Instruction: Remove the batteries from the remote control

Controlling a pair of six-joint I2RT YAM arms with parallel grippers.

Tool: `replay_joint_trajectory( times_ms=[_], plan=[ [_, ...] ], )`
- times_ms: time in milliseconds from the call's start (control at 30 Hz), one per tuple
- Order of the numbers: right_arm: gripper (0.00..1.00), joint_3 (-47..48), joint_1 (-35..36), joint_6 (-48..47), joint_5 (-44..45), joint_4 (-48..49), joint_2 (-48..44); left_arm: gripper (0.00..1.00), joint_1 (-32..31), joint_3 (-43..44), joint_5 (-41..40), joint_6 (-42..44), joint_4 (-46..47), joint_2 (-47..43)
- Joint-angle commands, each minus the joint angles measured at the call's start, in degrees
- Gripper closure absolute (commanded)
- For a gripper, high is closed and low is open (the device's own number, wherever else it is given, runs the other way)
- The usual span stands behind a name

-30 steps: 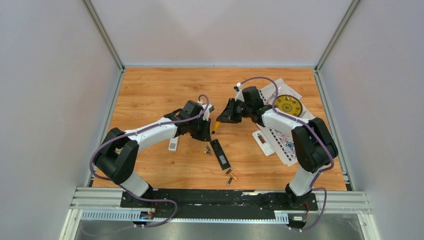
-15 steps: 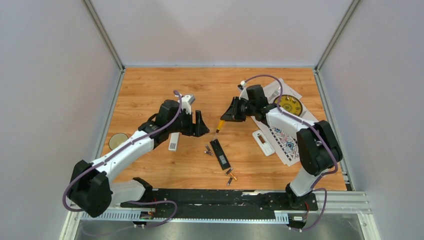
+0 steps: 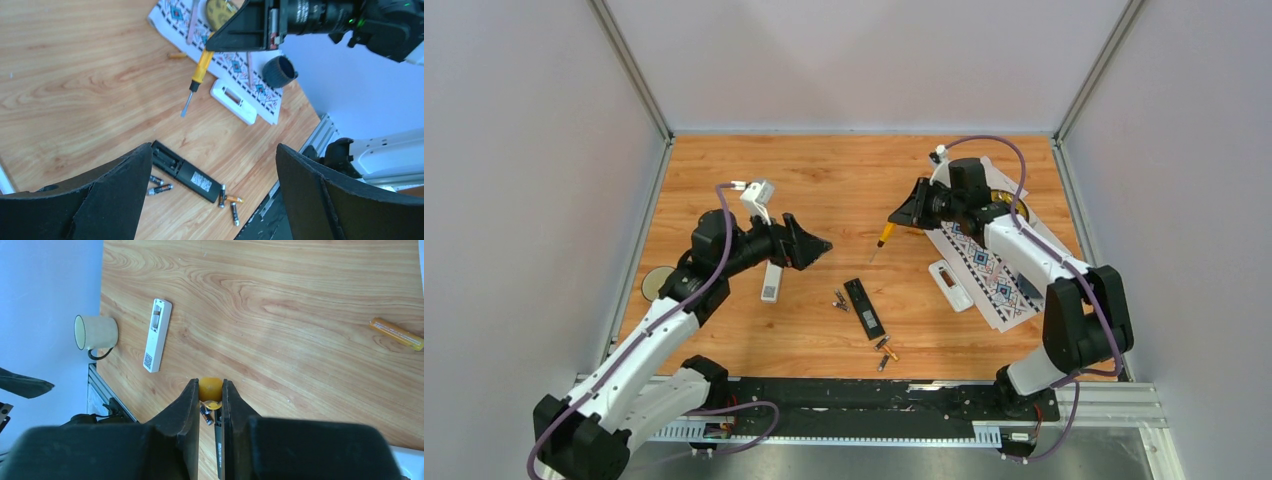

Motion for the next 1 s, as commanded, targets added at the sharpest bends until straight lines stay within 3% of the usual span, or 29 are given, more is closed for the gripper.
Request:
replay_joint_trajectory(
  times_ms=[0, 333, 633, 833, 933, 967],
  plan=[
    [1.0, 0.01, 0.02, -2.67, 1.26, -1.89, -4.41, 0.02, 0.58, 0.53, -0.67, 0.18, 3.77, -5.42],
    [1.0, 0.53, 0.02, -7.51, 3.98, -7.86, -6.97, 0.0, 0.58, 3.09, -10.86, 5.89, -2.12, -11.66],
    [0.97, 1.5, 0.02, -11.99, 4.6, -15.78, -1.17, 0.0, 0.58, 0.8, -11.76, 9.06, -0.46, -15.0],
    [0.87, 4.31, 0.02, -12.35, 5.12, -19.64, 5.59, 0.0, 0.58, 0.8, -7.45, 9.33, -0.01, -13.17],
    [0.75, 4.14, 0.02, -11.47, 5.39, -18.68, 6.74, 0.0, 0.58, 1.42, -5.08, 8.45, -0.19, -11.32],
    [0.66, 3.96, 0.02, -11.12, 5.56, -18.25, 6.57, 0.0, 0.58, 1.5, -4.54, 8.28, -0.28, -10.97]
  ],
)
